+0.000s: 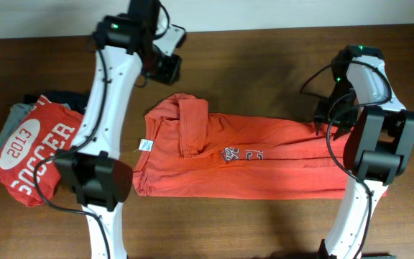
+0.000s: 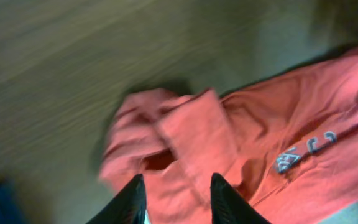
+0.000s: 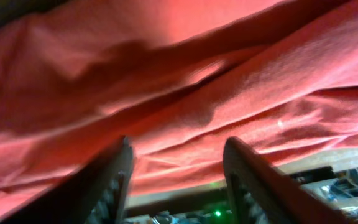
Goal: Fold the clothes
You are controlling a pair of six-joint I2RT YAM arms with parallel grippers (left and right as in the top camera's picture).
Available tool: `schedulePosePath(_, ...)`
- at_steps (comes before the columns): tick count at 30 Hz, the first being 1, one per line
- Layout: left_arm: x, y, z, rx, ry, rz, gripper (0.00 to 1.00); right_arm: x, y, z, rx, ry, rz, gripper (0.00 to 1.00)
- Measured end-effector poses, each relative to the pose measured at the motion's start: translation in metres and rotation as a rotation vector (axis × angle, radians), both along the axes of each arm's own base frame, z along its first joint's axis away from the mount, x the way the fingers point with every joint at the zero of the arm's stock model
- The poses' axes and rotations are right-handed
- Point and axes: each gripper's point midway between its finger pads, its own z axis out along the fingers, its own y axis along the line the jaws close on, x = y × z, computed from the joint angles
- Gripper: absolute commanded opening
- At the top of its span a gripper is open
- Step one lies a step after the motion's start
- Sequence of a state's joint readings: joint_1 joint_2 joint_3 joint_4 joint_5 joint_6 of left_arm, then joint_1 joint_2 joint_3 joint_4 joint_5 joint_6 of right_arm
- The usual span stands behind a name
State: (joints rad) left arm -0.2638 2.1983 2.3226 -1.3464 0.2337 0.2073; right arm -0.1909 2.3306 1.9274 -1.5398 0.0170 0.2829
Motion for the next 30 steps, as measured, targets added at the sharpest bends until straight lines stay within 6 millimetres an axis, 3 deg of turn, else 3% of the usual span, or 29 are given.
schedulePosePath(7,-0.021,-0.035,-0.087,-0.052,0.109,-0.123,0.29,-0.015,-0.008,0.003,-0.058,0.068,-0.016,0.43)
schedulePosePath(13,-0.038,-0.048,-0.133,-0.070,0.141,-0.177,0.29,-0.016,-0.023,0.004,-0.145,0.076,0.000,0.33)
schedulePosePath(15,-0.037,-0.048,-0.140,-0.075,0.129,-0.185,0.29,-0.013,-0.025,0.003,-0.155,0.063,-0.002,0.36)
schedulePosePath(16,-0.036,-0.049,-0.143,-0.077,0.119,-0.186,0.29,-0.012,-0.025,0.003,-0.159,0.058,-0.011,0.49)
schedulePosePath(18,-0.036,-0.049,-0.152,-0.078,0.113,-0.190,0.29,-0.010,-0.025,0.002,-0.161,0.050,-0.020,0.55)
schedulePosePath(27,-0.048,-0.041,-0.176,-0.049,0.138,-0.185,0.29,-0.007,-0.025,-0.001,-0.189,0.031,-0.087,0.56)
schedulePosePath(30,-0.047,-0.040,-0.177,-0.047,0.135,-0.184,0.29,-0.009,-0.025,-0.007,-0.195,0.035,-0.104,0.49)
